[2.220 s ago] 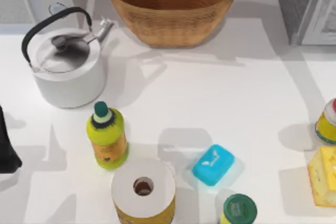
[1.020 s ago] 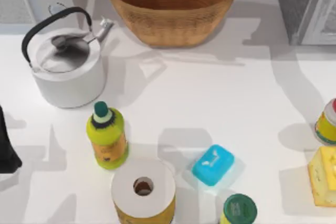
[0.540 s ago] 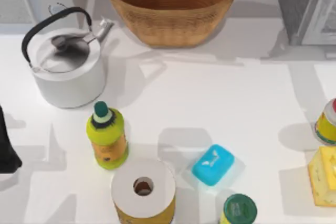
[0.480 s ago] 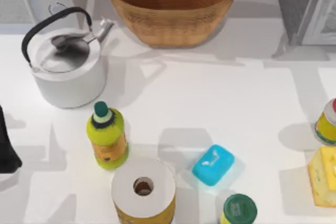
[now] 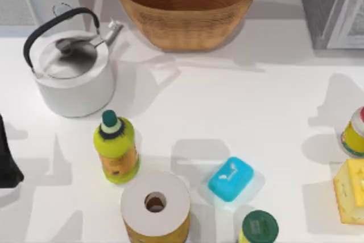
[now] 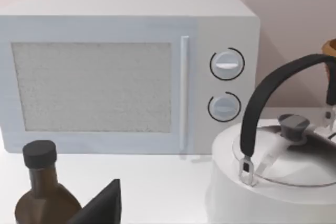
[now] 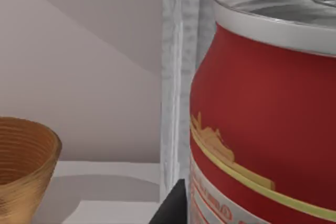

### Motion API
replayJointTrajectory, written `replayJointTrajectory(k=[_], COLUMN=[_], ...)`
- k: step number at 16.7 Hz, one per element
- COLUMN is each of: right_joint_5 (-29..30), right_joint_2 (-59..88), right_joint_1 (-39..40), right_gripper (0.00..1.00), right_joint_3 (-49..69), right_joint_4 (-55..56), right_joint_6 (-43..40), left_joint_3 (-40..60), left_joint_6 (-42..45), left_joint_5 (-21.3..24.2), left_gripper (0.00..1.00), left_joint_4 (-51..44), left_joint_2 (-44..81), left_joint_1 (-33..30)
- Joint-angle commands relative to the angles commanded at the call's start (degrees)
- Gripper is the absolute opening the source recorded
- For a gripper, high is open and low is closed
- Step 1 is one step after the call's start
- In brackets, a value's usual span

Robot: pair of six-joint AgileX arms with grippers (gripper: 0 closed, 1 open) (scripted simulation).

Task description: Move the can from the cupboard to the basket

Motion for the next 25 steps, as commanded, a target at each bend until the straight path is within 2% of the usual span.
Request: replayJointTrajectory(k=[3, 6, 11, 19, 22, 25], right_joint_5=[-2.82, -5.88, -10.06, -10.22, -8.36, -4.79], right_joint_2=[-12.11, -23.23, -34.29, -34.16, -28.82, -18.05], right_joint_1=[-2.67, -5.72, -10.10, -10.10, -8.05, -4.51], right_gripper=[0.00, 0.00, 0.00, 0.00, 0.00, 0.00], right_joint_3=[-19.47, -34.09, -46.91, -47.64, -42.35, -32.19], right_joint_4=[4.97, 10.43, 17.59, 18.22, 19.70, 22.09], right_joint_6=[-0.02, -0.16, -0.27, -0.19, -0.09, 0.04], left_joint_3=[0.00, 0.00, 0.00, 0.00, 0.00, 0.00], left_joint_6=[0.00, 0.00, 0.00, 0.00, 0.00, 0.00], left_joint_5=[0.00, 0.00, 0.00, 0.00, 0.00, 0.00], left_gripper=[1.00, 1.00, 1.00, 1.00, 1.00, 1.00], left_joint_4=[0.00, 0.00, 0.00, 0.00, 0.00, 0.00], left_joint_2=[0.00, 0.00, 0.00, 0.00, 0.00, 0.00], left_joint_1=[0.00, 0.00, 0.00, 0.00, 0.00, 0.00])
